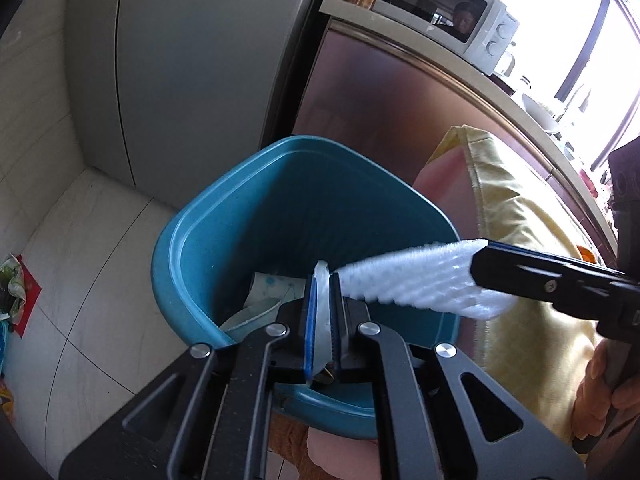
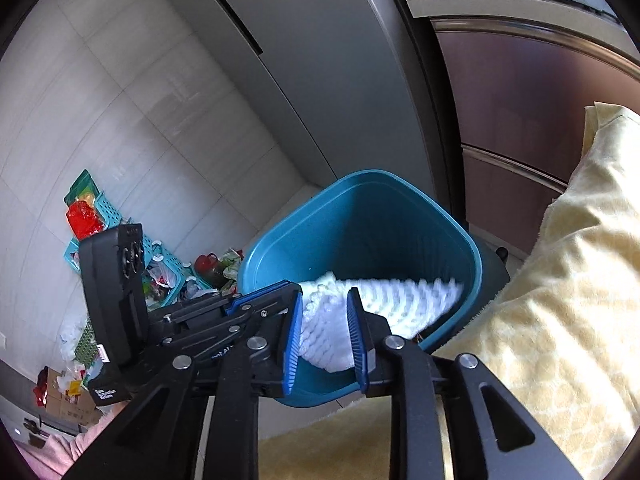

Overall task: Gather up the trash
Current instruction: 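Carry the tissue and foam net to the blue bin while both tools open to drop them, then grasp the orange peel with the left tool while the right tool grasps the white foam net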

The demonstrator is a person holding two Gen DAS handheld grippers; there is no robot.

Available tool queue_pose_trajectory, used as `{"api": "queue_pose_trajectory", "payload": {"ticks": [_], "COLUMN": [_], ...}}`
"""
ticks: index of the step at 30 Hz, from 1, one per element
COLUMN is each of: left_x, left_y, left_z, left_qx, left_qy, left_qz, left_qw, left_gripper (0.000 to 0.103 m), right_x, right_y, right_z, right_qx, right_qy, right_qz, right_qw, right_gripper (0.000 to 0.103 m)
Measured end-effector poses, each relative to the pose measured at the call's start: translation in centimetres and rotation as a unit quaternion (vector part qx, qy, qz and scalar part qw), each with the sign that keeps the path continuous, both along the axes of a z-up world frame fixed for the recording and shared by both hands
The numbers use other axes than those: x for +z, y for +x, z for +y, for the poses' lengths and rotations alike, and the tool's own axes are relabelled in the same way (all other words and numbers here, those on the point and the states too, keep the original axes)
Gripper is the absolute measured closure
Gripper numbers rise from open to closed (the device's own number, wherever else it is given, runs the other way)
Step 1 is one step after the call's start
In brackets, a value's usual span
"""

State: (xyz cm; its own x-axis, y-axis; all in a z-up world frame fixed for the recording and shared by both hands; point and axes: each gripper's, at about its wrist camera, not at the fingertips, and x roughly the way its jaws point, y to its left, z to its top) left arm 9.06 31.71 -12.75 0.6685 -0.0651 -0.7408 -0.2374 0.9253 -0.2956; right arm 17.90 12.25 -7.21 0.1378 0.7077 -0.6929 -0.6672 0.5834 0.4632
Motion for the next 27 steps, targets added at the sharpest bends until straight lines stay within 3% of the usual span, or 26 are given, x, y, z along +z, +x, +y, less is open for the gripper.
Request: {"api": "queue_pose_trajectory", "payload": {"ticks": [3,8,15,21,27], "left_x": [-0.2,0.0,2.3,5.4,7.5], "left_y": [0.0,-0.5,-1.9,-2.8,-2.4], "left_z": [0.2,0.2,-1.4,-6.2,-12.4], "left_qx": [0.008,0.013,-0.008,-0.076,-0.163], "left_qy": [-0.001,0.003,0.018,0.045,0.040], "left_qz": [0.001,-0.004,-0.036,-0.080,-0.107], "left_qw": [1.0000,0.9999,0.9992,0.9929,0.9800], "left_gripper": [0.094,0.092,0.075,0.065,0.064], "right_x": [0.1,0.4,1.6,4.1,5.3], "right_y": [0.0,0.2,-0.4,-2.5,-3.9], "right_z": [-0.1,-0.7,-3.4,-8.4,-15.1], "right_qx": [-0.005,-0.011,-0.017,-0.040,-0.102], "right_qy": [0.003,0.012,0.032,0.046,0.051], "right_qz": [-0.001,-0.001,-0.013,-0.063,-0.089], "right_qw": [1.000,1.000,0.999,0.996,0.989], "right_gripper": [0.071,0.070,0.070,0.068,0.066]}}
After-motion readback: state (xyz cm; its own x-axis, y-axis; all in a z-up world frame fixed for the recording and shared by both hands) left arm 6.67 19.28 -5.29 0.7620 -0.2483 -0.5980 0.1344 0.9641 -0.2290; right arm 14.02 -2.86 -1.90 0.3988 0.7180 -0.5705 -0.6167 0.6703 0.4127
